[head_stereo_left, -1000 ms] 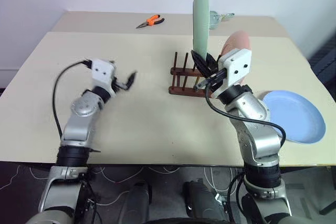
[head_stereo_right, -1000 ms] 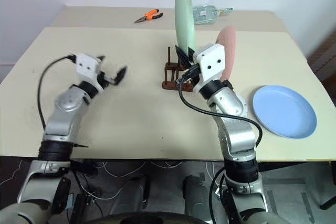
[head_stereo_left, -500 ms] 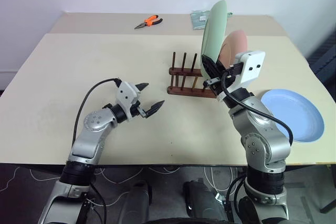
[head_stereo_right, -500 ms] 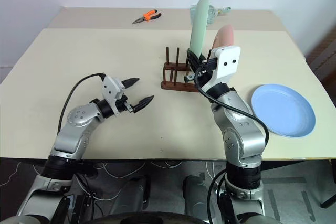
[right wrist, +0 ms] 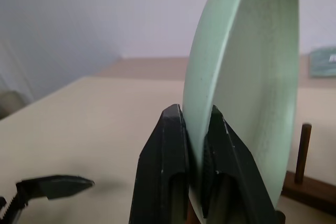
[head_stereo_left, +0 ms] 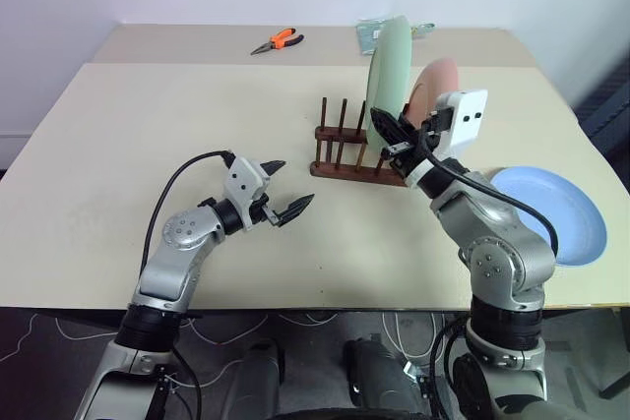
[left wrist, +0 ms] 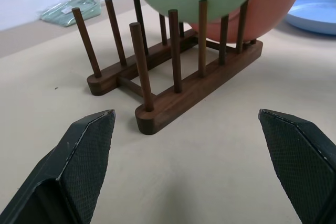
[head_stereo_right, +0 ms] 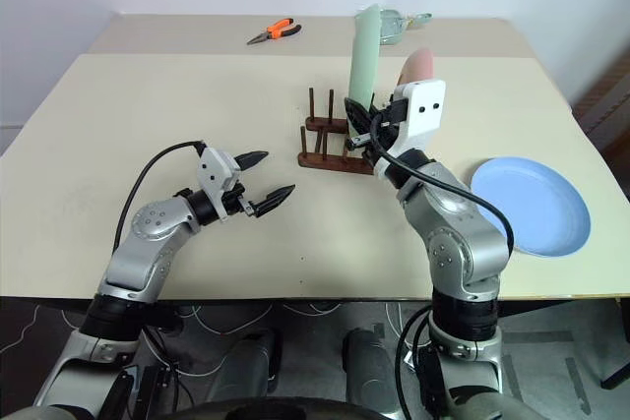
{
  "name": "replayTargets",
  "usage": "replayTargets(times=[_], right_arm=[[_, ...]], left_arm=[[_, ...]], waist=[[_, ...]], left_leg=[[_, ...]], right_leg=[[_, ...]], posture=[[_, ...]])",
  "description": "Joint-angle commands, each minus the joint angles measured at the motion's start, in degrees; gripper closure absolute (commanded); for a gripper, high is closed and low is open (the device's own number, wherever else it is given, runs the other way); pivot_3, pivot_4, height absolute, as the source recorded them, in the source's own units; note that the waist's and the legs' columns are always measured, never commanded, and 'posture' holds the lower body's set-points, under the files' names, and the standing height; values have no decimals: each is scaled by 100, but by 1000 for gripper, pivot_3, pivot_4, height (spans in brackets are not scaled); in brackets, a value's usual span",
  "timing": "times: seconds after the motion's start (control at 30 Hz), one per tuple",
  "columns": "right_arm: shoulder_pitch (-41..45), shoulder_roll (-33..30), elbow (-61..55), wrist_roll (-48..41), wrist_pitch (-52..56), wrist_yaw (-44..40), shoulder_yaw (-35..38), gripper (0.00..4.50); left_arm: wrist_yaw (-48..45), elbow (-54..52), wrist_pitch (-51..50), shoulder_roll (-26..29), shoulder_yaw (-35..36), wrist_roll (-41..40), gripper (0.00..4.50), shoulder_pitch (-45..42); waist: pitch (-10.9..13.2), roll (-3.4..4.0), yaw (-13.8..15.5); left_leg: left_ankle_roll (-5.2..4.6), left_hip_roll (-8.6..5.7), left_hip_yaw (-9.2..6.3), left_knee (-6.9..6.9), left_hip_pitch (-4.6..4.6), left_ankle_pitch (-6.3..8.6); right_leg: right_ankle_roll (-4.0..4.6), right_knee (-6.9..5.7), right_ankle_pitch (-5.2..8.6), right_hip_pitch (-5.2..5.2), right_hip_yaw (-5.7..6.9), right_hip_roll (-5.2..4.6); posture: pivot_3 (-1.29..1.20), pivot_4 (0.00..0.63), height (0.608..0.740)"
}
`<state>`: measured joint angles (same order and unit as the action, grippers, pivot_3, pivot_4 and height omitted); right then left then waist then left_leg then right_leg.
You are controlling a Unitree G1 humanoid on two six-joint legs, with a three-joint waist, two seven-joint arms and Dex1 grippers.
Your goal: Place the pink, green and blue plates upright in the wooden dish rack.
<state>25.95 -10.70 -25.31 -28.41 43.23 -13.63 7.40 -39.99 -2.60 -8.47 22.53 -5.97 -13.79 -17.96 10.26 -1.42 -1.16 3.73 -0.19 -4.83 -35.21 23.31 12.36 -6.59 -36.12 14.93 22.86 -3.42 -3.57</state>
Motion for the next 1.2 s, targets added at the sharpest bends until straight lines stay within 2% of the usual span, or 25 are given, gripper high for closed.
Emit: replayTargets(times=[0.03,0.2,0.4,0.57,0.6,0.7,0.77,0.9,1.03,1.17,1.2], right_arm=[[212,-224,-23,-1,-143,-171,-42,2917],[409,-908,130,801,-845,-460,-467,364],[701,-1362,44,896,-1700,-869,-118,364],[1322,-1760,587,654,-1719,-411,1157,364],[1290,-1922,790,692,-1720,-330,1438,171],[874,-2300,1152,754,-1632,-190,2090,171],[424,-2453,1152,597,-1320,-320,2267,171],[-1643,-2865,922,1225,-1071,-852,1555,171],[-2461,-2680,492,1225,-617,-720,1201,171],[-2731,-2590,476,1538,-403,-514,808,171],[-2718,-2576,541,1630,-368,-426,765,398]], left_arm=[[-33,-149,73,-19,-18,41,0,-26],[-45,-104,82,-65,-30,88,0,-60],[-72,-75,87,-94,-33,117,0,-56],[-97,37,134,-121,-34,157,0,-123],[-122,66,148,-125,-40,163,0,-137],[-216,144,188,-138,-82,185,0,-180],[-280,195,217,-143,-106,197,0,-214],[-369,347,274,-199,-158,214,0,-317],[-426,454,337,-210,-188,229,0,-388],[-440,515,382,-222,-208,235,0,-414],[-444,521,389,-225,-213,235,0,-415]], waist=[[0,0,2],[1,1,5],[2,2,8],[3,4,31],[1,1,64],[-1,-3,89],[0,-1,67],[-2,7,47],[0,62,-52],[-2,62,-121],[-1,61,-118]], left_leg=[[0,0,0,0,0,0],[0,-1,1,-1,1,0],[0,-1,2,0,2,0],[0,-1,1,-1,3,0],[0,-1,1,-1,3,0],[-2,-4,-2,-1,4,1],[-5,-5,0,1,6,3],[-8,-2,-1,5,2,4],[-9,-1,22,-1,-7,4],[-15,-1,28,-7,-16,0],[-15,-1,28,-8,-16,0]], right_leg=[[0,0,0,0,0,0],[0,1,0,0,0,0],[-7,2,-3,1,0,0],[-7,3,-3,0,0,-1],[-4,4,-1,-2,0,-1],[0,19,1,-14,5,-5],[0,23,1,-13,4,-7],[-3,11,2,-11,5,-2],[1,5,6,-6,-21,-1],[5,2,8,-11,-32,3],[5,4,9,-13,-32,3]], posture=[[0,150,740],[0,150,740],[0,150,740],[0,150,740],[0,150,740],[0,150,740],[0,150,740],[0,150,740],[0,150,740],[0,150,740],[0,150,740]])
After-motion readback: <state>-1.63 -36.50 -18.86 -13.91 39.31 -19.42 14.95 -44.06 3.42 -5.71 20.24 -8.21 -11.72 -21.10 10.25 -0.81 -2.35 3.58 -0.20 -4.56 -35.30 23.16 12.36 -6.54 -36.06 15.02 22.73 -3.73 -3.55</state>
